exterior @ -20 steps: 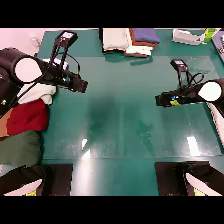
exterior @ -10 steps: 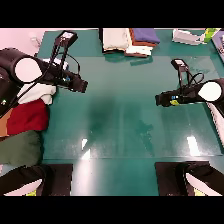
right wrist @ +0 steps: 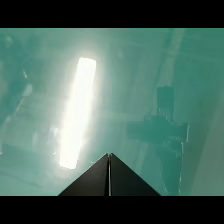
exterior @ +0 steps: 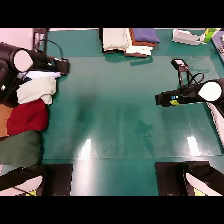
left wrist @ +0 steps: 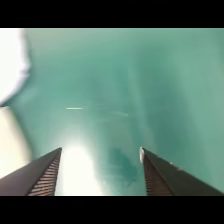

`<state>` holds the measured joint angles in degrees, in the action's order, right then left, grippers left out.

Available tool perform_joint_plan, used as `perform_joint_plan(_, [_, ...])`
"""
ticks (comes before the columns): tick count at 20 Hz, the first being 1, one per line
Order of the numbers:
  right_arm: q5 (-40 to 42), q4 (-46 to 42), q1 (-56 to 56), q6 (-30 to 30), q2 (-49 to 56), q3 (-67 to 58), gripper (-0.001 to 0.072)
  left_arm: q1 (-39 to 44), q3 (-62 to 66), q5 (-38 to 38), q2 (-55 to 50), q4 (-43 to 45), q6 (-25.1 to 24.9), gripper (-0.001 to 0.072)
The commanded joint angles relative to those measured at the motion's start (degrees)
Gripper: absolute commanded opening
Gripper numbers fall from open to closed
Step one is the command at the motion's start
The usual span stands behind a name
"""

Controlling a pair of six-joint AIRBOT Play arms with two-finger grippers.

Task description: Fold the shirts.

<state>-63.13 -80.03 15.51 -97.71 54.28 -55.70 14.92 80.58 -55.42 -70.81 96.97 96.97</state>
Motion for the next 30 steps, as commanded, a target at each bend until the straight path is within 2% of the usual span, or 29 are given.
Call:
perform_joint_plan(1, [0.11, 1.05, 0.04, 0.04, -0.04, 0.02, 0.0022, -11.58, 3.39, 2.69, -7.76, 1.36, 0.02, 0.0587])
perform_joint_plan(8, [0.04, 1.03, 0.07, 0.04, -0.04, 0.02, 0.0022, -20.85, 14.73, 5.46, -28.98, -1.2, -1.92, 0.0587])
perform_joint_plan(15, [0.11, 1.05, 0.07, 0.04, 0.02, 0.02, 0.0022, -21.31, 18.25, 11.82, -37.88, -1.2, -2.49, 0.0584])
perform_joint_plan(16, [0.17, 1.05, 0.07, 0.04, 0.09, 0.02, 0.0022, -21.31, 18.53, 11.5, -37.88, -1.18, -2.49, 0.0487])
perform_joint_plan(17, [0.39, 1.03, 0.07, 0.04, 0.09, 0.02, 0.0022, -21.31, 19.56, 10.4, -37.86, -1.18, -2.49, 0.0278])
perform_joint_plan(18, [0.9, 1.03, 0.04, 0.04, 0.07, -0.04, 0.0022, -21.33, 21.22, 8.74, -37.83, -1.18, -2.51, 0.004])
perform_joint_plan(20, [1.22, 0.96, 0.0, 0.07, 0.07, -1.84, 0.0022, -21.31, 26.14, 4.92, -36.85, -1.14, -2.56, 0.0025])
perform_joint_plan(22, [1.22, 0.74, 0.0, 0.09, 0.09, -6.51, 0.0022, -20.9, 30.42, 4.9, -32.35, -1.14, -2.62, 0.0024])
perform_joint_plan(27, [1.66, -0.22, -0.33, 1.51, 0.09, -24.06, 0.0022, -15.76, 36.24, 1.33, -10.78, -1.18, -8.74, 0.0024])
perform_joint_plan(30, [1.46, -1.01, -2.14, 1.51, 0.07, -31.43, 0.0022, -9.53, 36.24, -5.05, 0.31, -1.18, -11.17, 0.0024])
